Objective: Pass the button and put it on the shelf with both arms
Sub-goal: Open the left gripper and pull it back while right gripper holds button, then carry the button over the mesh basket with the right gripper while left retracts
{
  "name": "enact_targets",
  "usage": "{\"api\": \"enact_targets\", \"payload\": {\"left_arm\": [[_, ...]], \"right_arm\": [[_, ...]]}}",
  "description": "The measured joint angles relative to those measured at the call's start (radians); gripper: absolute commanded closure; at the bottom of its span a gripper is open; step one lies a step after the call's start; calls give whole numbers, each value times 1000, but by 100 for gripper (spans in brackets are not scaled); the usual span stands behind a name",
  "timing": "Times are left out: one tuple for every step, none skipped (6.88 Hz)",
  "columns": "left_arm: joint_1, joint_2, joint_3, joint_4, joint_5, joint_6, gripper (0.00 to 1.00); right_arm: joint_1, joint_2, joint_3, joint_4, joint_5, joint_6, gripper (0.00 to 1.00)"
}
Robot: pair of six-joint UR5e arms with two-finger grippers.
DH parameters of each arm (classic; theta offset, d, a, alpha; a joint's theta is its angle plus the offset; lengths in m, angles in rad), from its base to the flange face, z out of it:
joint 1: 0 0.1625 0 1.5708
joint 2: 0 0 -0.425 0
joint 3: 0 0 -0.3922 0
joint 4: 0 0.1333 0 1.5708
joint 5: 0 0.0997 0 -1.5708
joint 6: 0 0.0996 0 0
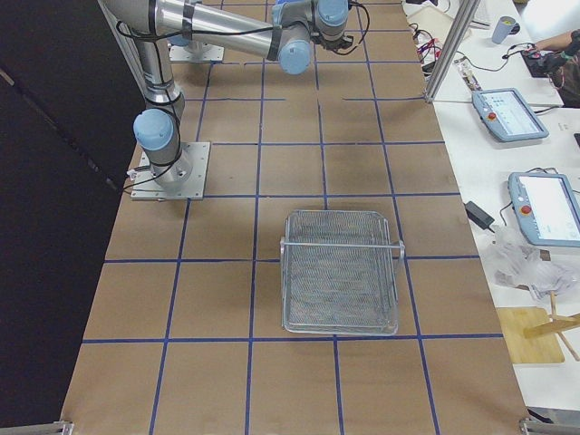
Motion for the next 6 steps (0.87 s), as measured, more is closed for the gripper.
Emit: {"api": "enact_targets", "payload": {"left_arm": [[-1,11,26,-45,45,-70,0],[-1,24,45,-83,68,-150,0],[-1,41,52,-99,92,-238,0],[-1,58,48,-102,127,-321,0],[1,72,42,-100,152,-391,0],[5,82,43,-94,166,-471,0]], "right_arm": [[-45,-6,-1,-1,-99,-45,100],[-91,-22,-4,1,-203,-83,100],[-148,-43,-8,9,-307,-114,100],[-230,-56,-11,28,-395,-190,100],[-329,-60,-18,47,-441,-316,100],[-422,-53,-40,54,-474,-431,100]]}}
